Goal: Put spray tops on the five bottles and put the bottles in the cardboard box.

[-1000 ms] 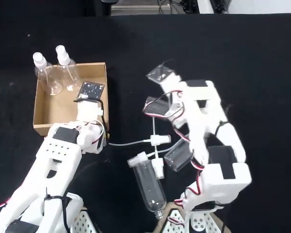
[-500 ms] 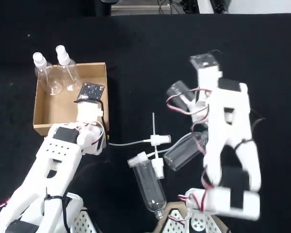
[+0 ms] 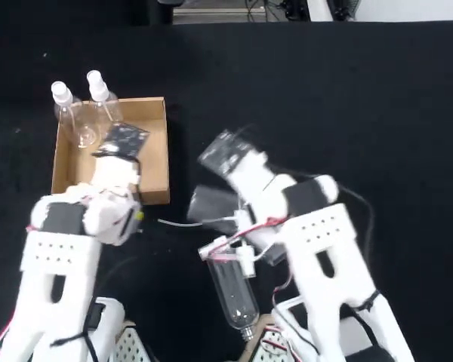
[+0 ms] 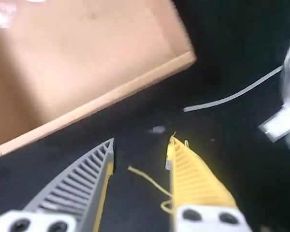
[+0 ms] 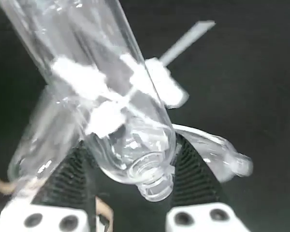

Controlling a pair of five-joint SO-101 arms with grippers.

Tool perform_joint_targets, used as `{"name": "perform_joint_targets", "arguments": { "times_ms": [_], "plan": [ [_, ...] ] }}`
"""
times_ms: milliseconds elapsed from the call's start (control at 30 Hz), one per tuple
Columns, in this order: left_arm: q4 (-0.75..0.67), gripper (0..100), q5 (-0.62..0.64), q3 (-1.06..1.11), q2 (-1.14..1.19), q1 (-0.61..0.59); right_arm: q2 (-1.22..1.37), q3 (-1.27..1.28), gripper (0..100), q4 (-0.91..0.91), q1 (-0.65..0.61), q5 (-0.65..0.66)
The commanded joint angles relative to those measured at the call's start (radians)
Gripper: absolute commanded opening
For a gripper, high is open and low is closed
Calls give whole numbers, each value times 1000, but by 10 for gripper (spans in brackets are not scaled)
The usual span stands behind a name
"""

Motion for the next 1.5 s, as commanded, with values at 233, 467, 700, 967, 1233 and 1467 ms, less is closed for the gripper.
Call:
{"name": "perform_joint_targets", "arguments": {
  "times_ms": [233,467,700,967,1233,1467],
  "plan": [
    [155,170,-302,-125,-138,-521,-33,-10,15,-28,-457,-72],
    [153,170,-339,-45,-147,-615,88,151,16,-284,-528,-183],
    [155,170,-333,-18,-147,-610,203,150,261,-345,-528,-249],
    [153,170,-338,22,-147,-572,48,24,309,-43,-532,-241],
    [224,170,-333,13,-147,-303,-234,165,137,18,-554,-164],
    [218,170,-333,22,-140,-156,-176,260,139,-84,-654,-163]
  ]
}}
